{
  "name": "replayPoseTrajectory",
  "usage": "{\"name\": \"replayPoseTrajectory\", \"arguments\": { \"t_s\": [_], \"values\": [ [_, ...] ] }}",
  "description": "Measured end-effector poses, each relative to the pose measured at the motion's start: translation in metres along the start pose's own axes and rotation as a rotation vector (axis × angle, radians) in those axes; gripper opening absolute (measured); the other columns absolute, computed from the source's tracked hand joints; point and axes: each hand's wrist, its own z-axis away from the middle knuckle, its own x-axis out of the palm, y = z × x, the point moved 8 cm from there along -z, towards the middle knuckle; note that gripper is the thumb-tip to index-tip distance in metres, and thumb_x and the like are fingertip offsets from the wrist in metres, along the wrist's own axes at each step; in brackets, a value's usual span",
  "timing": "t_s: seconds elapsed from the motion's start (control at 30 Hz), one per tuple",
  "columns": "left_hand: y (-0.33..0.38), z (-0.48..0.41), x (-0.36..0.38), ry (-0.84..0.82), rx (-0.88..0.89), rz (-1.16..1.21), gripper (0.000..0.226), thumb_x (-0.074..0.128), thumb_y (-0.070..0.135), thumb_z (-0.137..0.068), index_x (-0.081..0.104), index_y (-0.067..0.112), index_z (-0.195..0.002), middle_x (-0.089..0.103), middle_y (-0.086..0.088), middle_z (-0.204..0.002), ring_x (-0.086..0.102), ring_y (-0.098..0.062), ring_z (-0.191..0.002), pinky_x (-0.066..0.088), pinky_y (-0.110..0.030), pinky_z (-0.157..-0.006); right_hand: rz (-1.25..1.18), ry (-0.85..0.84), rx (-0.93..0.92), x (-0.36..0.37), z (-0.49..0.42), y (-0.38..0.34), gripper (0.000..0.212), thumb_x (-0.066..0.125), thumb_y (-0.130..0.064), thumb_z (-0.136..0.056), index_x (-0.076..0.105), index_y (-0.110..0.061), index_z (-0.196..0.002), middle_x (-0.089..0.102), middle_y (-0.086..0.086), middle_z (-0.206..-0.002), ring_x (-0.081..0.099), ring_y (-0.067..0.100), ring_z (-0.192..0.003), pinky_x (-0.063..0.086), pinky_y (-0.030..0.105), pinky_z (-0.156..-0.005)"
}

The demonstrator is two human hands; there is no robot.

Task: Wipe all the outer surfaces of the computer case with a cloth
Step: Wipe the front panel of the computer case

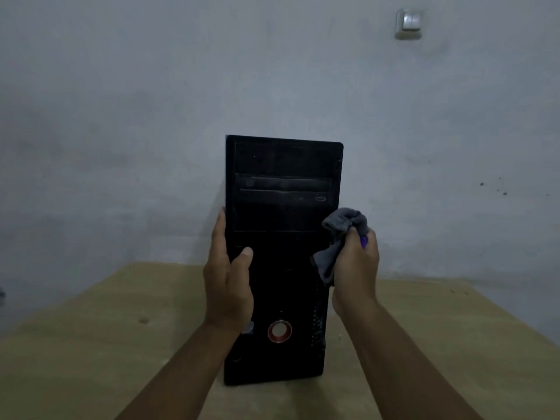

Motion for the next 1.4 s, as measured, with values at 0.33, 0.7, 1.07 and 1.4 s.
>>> {"name": "replayPoseTrajectory", "arguments": {
  "t_s": [0.33,0.7,1.07,1.4],
  "values": [
    [0.000,-0.006,-0.035,0.042,0.002,0.375,0.061,0.044,0.032,-0.086,0.048,0.014,-0.144,0.060,-0.006,-0.139,0.055,-0.025,-0.131,0.050,-0.029,-0.098,-0.022,0.105,-0.138,-0.005,0.070,-0.026,0.021,0.049,-0.019,-0.101,0.064,-0.033,-0.093,0.067,-0.005,-0.084,0.065,0.020,-0.081,0.051,0.039,-0.070],
    [-0.037,-0.033,-0.028,-0.017,-0.044,0.301,0.055,0.043,0.027,-0.093,0.043,0.017,-0.147,0.058,0.000,-0.143,0.053,-0.023,-0.134,0.049,-0.037,-0.104,0.356,0.112,-0.520,0.023,0.080,-0.061,0.018,0.051,-0.027,-0.094,0.053,-0.040,-0.106,0.061,-0.012,-0.095,0.056,0.002,-0.081,0.041,0.005,-0.067],
    [-0.024,-0.008,0.009,-0.041,-0.020,0.258,0.073,0.045,0.037,-0.089,0.026,0.021,-0.158,0.043,0.007,-0.156,0.041,-0.018,-0.144,0.035,-0.059,-0.115,1.015,-0.012,-1.348,0.091,0.085,-0.102,0.029,0.058,-0.017,-0.084,0.062,-0.011,-0.112,0.053,0.018,-0.105,0.049,0.035,-0.094,0.040,0.042,-0.078],
    [-0.018,-0.016,0.010,-0.076,0.008,0.317,0.069,0.042,0.039,-0.095,0.024,0.021,-0.159,0.032,0.000,-0.163,0.028,-0.025,-0.151,0.023,-0.064,-0.118,1.229,-0.175,-1.451,0.073,0.067,-0.108,0.037,0.054,-0.024,-0.087,0.051,-0.013,-0.123,0.041,0.017,-0.117,0.044,0.033,-0.102,0.036,0.039,-0.084]
  ]
}}
